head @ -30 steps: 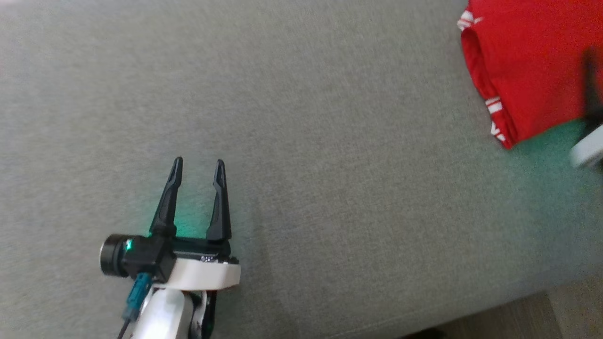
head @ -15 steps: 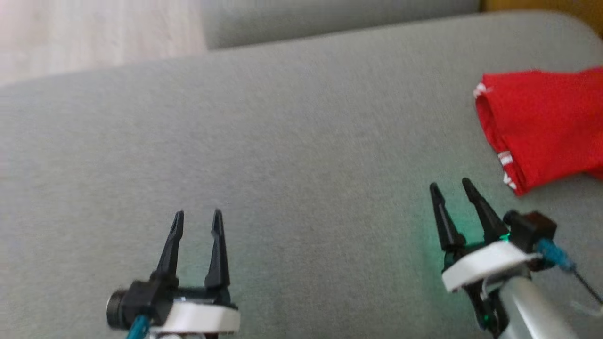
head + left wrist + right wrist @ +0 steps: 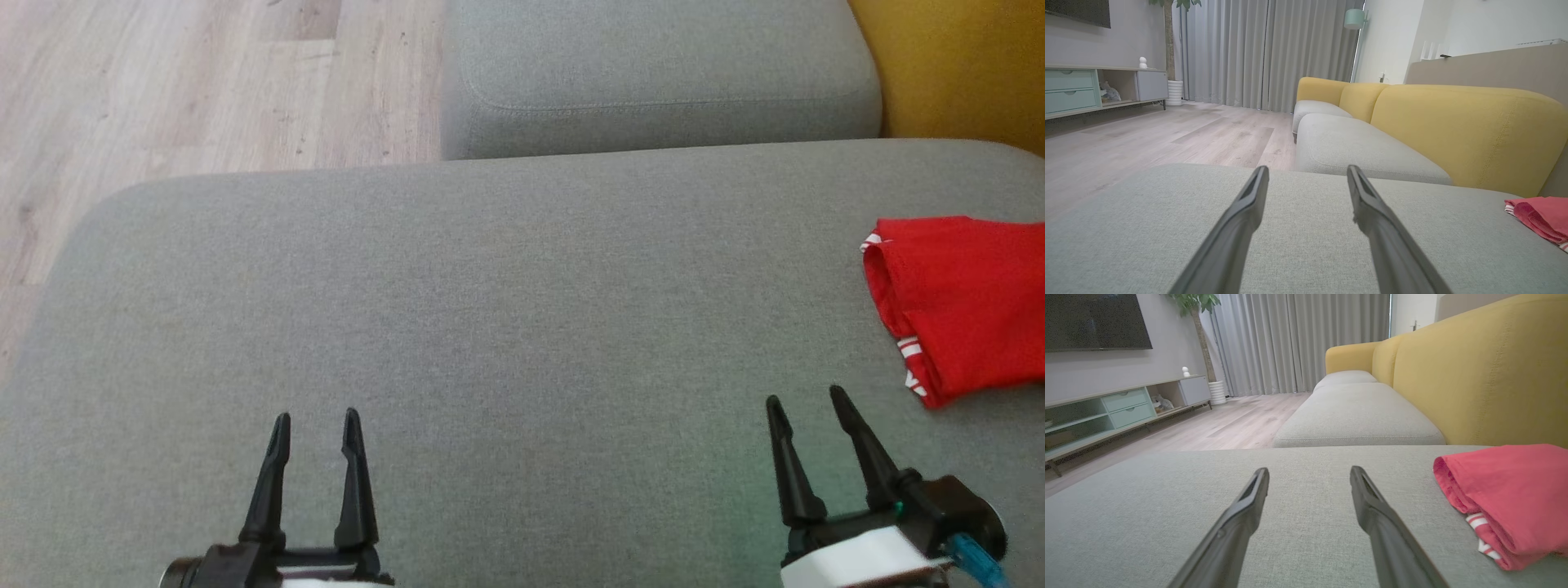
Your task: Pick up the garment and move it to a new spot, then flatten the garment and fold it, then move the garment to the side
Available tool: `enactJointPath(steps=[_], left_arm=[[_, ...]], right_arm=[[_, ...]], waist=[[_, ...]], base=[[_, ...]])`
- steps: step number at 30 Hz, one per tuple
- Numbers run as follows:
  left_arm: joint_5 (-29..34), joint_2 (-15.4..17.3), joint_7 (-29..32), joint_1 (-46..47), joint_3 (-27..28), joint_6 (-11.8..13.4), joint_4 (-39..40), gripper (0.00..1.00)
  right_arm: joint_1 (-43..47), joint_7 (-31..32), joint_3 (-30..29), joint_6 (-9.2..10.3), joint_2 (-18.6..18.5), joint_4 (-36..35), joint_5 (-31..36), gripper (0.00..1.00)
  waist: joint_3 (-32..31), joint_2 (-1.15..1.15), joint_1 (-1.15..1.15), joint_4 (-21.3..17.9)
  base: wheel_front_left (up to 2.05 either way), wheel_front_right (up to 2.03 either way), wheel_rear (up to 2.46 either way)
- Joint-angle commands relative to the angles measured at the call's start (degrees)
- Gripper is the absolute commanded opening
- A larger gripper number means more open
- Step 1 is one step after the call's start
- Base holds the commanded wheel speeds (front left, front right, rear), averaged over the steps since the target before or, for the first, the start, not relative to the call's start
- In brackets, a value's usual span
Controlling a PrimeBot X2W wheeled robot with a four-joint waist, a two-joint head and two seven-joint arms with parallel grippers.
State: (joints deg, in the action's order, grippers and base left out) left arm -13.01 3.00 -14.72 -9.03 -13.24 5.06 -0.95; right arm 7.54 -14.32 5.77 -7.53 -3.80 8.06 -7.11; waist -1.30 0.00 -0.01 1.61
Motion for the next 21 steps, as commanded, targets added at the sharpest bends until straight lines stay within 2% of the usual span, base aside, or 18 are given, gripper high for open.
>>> enactJointPath(steps=[1, 9, 10, 14, 21], left_arm=[[0.52, -0.13, -0.28, 1.31, 2.09, 0.04, 2.07, 1.0], [0.73, -0.13, -0.28, 0.96, 2.03, -0.41, 1.5, 1.0], [0.02, 0.01, 0.01, -0.59, 0.19, -0.34, -0.15, 0.0], [-0.08, -0.01, 0.03, -1.27, 0.06, -0.34, -3.65, 0.0], [-4.65, 0.28, 0.78, -0.75, 0.7, -0.83, -4.0, 0.0]], right_arm=[[-1.01, -0.67, 0.36, 0.04, 0.08, -2.2, 0.6, 1.0], [-0.55, -0.67, 0.32, 0.04, 0.67, -2.14, 0.77, 1.0], [0.53, -0.04, -0.87, 0.0, 0.8, -0.14, 0.56, 0.0], [1.25, 0.07, -0.62, 0.0, 0.84, 3.22, 0.52, 0.0], [0.77, 0.89, -0.83, 0.0, 0.56, 3.45, -4.38, 0.0]], waist=[[-0.25, 0.0, 0.01, 0.2], [-0.76, 0.0, 0.01, 0.21], [-0.79, 0.0, 0.01, 0.22], [-0.83, 0.0, 0.01, 0.23], [-0.69, 0.0, 0.01, 0.13]], base=[[0.0, 0.0, 0.0], [0.0, 0.0, 0.0], [0.0, 0.0, 0.0], [0.0, 0.0, 0.0], [0.0, 0.0, 0.0]])
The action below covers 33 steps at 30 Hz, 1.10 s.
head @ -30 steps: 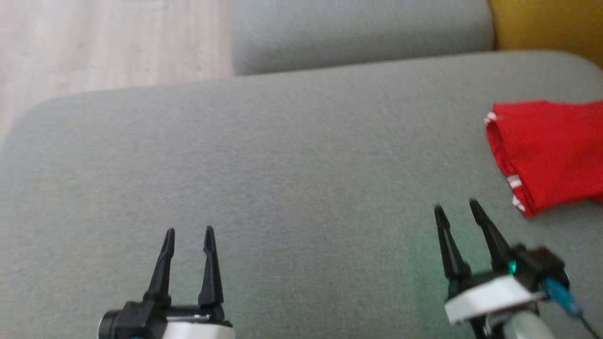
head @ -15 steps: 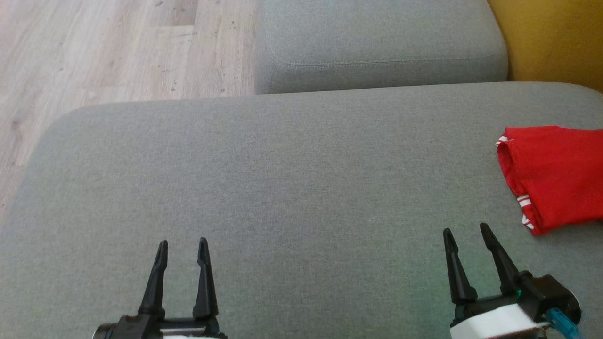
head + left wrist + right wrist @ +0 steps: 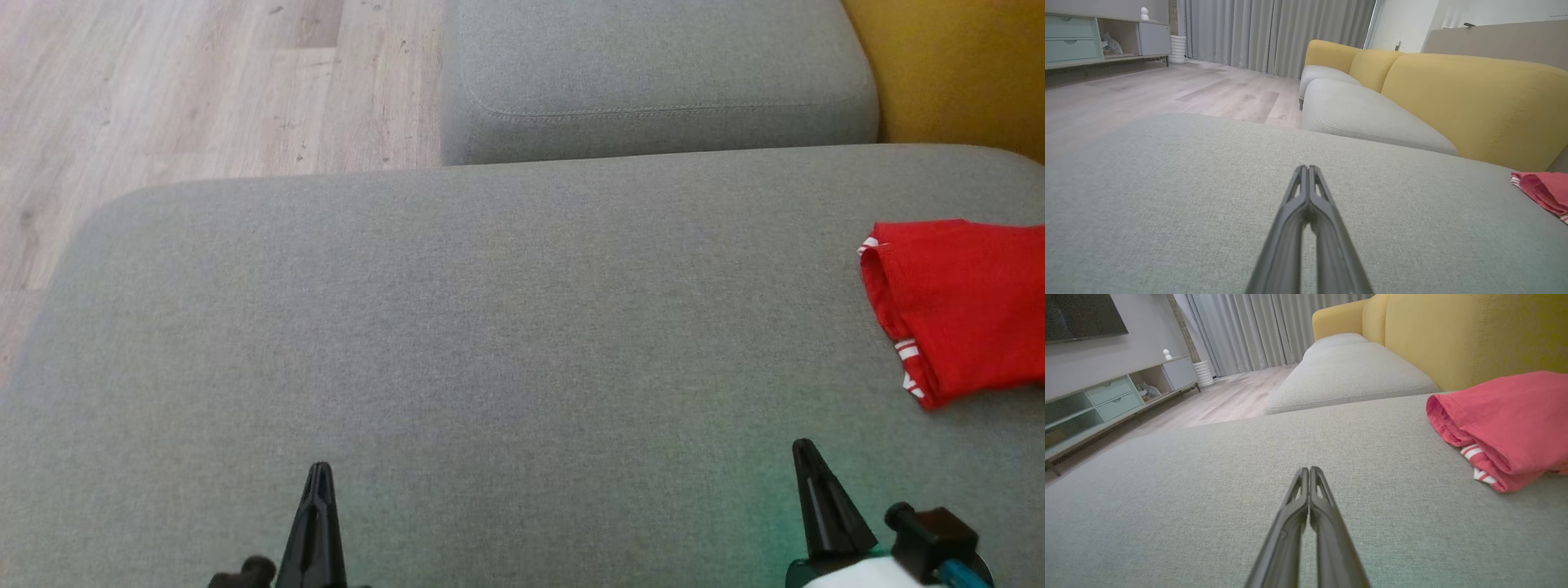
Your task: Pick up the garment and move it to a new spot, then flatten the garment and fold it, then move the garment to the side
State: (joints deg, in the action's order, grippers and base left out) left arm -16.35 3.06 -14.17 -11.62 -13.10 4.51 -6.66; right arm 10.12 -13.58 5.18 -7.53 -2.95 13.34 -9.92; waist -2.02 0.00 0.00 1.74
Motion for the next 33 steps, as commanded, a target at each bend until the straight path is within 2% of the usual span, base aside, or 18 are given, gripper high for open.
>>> enactJointPath(steps=[1, 33], left_arm=[[-1.31, 0.23, 0.23, 1.83, 0.55, -0.28, 1.71, 0.0], [-23.43, 1.28, 4.66, 6.4, 4.25, -3.66, -1.14, 0.0]], right_arm=[[-1.81, 0.16, -0.24, 0.0, -0.29, -1.83, -1.58, 0.0], [-5.85, 4.57, -2.01, 0.01, -1.23, -1.11, -25.26, 0.0]], waist=[[0.03, 0.0, 0.0, -0.01], [0.63, 0.0, 0.0, -0.49]], base=[[0.0, 0.0, 0.0], [0.0, 0.0, 0.0]])
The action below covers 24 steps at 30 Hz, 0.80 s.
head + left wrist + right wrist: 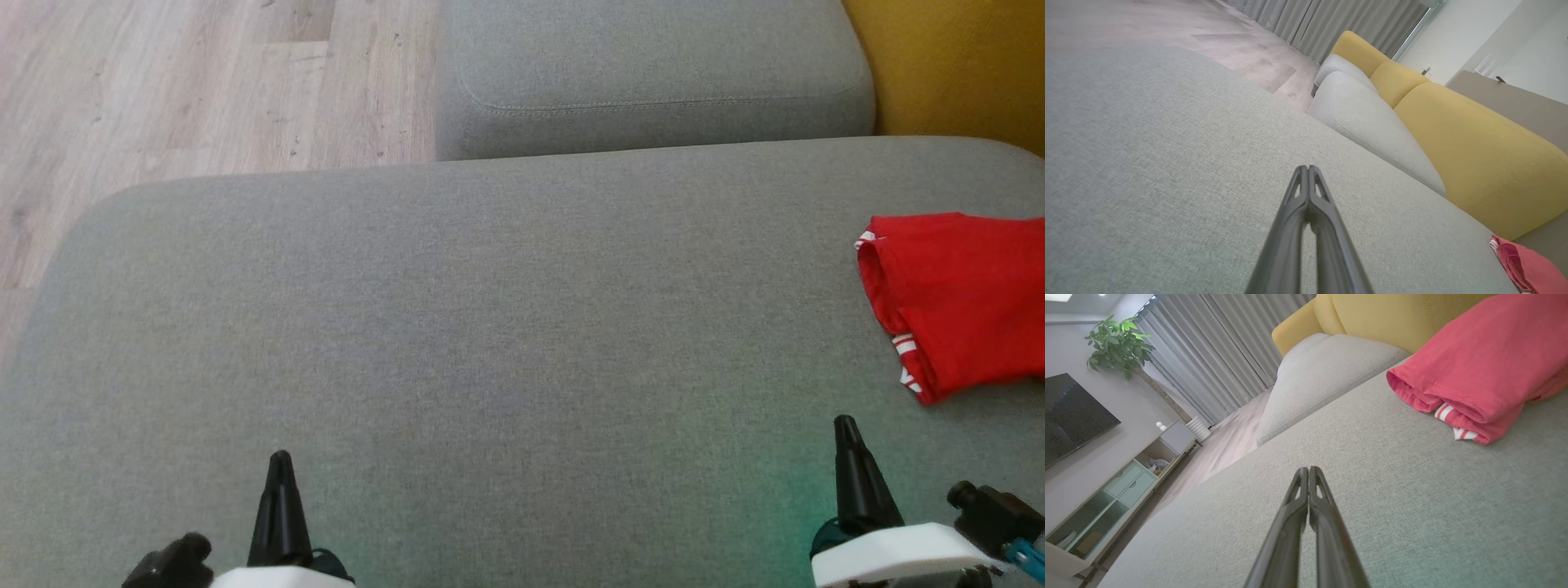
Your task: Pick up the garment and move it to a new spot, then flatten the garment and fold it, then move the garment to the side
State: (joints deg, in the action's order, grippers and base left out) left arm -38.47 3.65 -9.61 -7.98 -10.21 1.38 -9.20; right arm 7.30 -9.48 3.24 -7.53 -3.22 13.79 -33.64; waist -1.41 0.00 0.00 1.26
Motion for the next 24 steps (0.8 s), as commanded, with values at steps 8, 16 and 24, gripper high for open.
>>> enactJointPath(steps=[8, 16, 24], left_arm=[[-6.55, 0.83, 1.29, 3.79, 2.42, -1.31, 0.87, 0.0], [-11.09, 0.92, 2.36, 4.69, 3.38, -2.0, 0.39, 0.0], [-16.24, 1.0, 3.61, 5.73, 4.51, -2.78, -0.17, 0.0]], right_arm=[[-3.98, 1.64, -0.63, 0.02, -1.08, -1.42, -7.17, 0.0], [-4.81, 2.7, -1.17, 0.02, -1.16, -1.29, -12.07, 0.0], [-5.76, 3.94, -1.81, 0.02, -1.23, -1.14, -17.61, 0.0]], waist=[[0.16, 0.0, 0.0, -0.13], [0.29, 0.0, 0.0, -0.23], [0.44, 0.0, 0.0, -0.35]], base=[[0.0, 0.0, 0.0], [0.0, 0.0, 0.0], [0.0, 0.0, 0.0]])
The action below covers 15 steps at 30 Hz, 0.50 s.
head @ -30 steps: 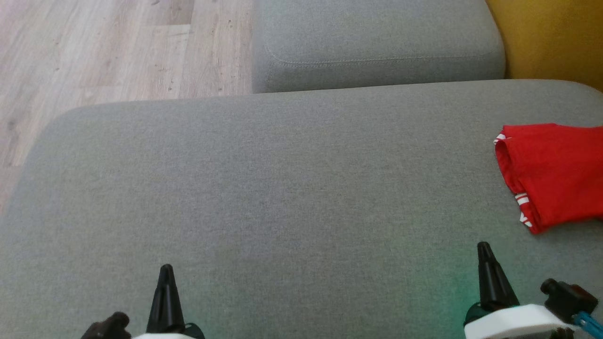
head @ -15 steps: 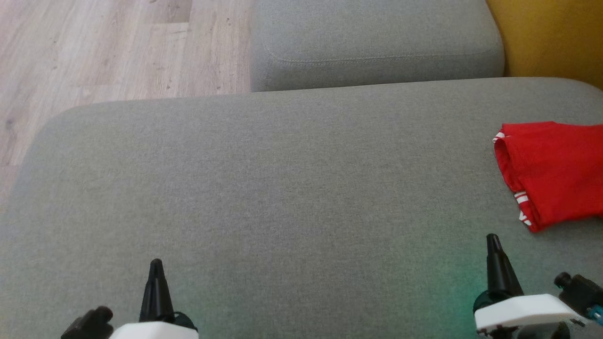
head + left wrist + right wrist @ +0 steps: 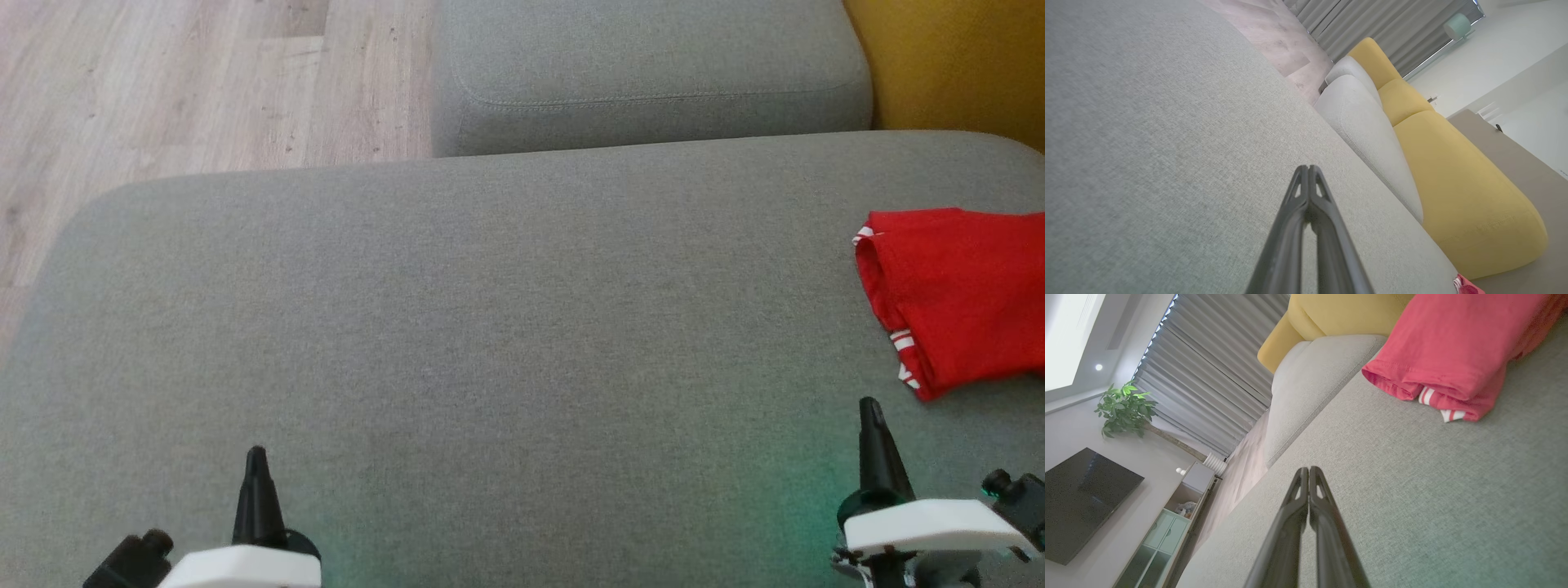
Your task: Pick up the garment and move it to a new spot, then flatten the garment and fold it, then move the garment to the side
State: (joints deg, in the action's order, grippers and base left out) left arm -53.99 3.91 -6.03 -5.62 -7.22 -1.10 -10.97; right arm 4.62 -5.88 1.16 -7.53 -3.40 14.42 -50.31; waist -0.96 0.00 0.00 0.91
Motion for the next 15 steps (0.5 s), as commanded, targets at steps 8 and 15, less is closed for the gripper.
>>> enactJointPath(steps=[8, 15], left_arm=[[-5.85, 0.81, 1.32, 4.41, 2.7, -1.08, 1.02, 0.0], [-10.32, 0.84, 2.46, 5.33, 3.75, -1.76, 0.51, 0.0]], right_arm=[[-4.05, 1.61, -0.41, 0.02, -1.1, -1.61, -6.47, 0.0], [-4.89, 2.74, -1.02, 0.03, -1.12, -1.47, -11.29, 0.0]], waist=[[0.15, 0.0, 0.0, -0.11], [0.27, 0.0, 0.0, -0.22]], base=[[0.0, 0.0, 0.0], [0.0, 0.0, 0.0]])
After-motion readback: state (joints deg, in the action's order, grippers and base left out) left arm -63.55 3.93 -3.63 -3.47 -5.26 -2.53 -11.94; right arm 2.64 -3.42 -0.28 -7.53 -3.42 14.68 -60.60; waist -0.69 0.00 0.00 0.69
